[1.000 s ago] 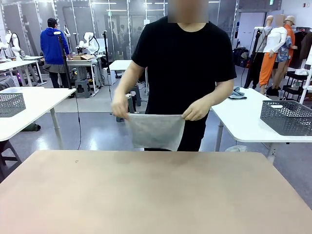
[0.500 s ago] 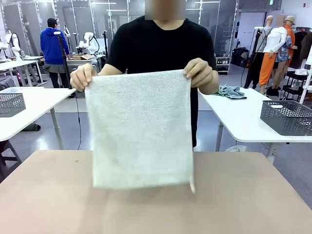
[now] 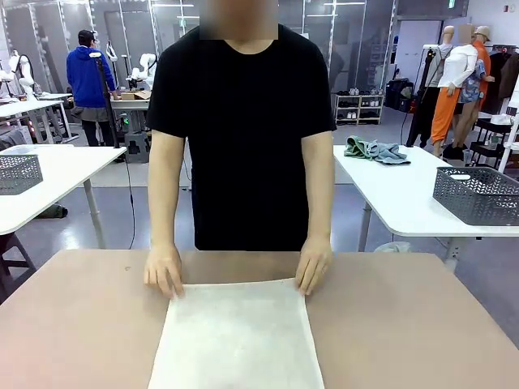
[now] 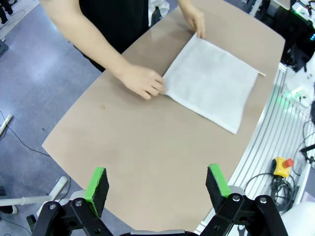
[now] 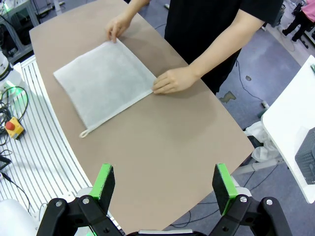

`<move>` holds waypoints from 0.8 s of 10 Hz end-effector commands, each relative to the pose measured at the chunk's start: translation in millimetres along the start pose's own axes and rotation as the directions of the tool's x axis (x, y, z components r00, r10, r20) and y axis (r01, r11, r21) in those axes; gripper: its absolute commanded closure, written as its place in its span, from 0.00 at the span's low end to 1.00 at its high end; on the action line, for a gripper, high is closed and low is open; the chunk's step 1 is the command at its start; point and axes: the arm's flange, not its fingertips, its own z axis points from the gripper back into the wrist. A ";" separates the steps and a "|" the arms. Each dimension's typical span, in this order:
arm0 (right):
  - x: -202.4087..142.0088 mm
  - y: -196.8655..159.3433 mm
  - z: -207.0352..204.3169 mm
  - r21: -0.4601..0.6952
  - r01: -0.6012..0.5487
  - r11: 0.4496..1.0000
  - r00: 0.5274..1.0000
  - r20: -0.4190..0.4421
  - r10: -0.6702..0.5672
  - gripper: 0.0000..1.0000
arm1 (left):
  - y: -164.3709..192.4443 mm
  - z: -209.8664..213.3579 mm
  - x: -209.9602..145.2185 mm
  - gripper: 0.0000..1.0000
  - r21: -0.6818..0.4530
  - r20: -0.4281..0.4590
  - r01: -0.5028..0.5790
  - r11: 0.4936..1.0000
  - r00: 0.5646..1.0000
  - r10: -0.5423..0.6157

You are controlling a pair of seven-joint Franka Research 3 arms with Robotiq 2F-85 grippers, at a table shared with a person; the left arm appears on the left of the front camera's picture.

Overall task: Fold the towels and place them in the basket.
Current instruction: When a person lays out a Towel with hook on the table, fold it in half twice.

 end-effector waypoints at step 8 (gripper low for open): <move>-0.3 0.0 -0.1 0.000 0.001 1.000 1.000 0.000 -0.001 0.00 | -0.2 -0.5 0.4 0.00 0.000 0.003 0.001 1.000 1.000 -0.001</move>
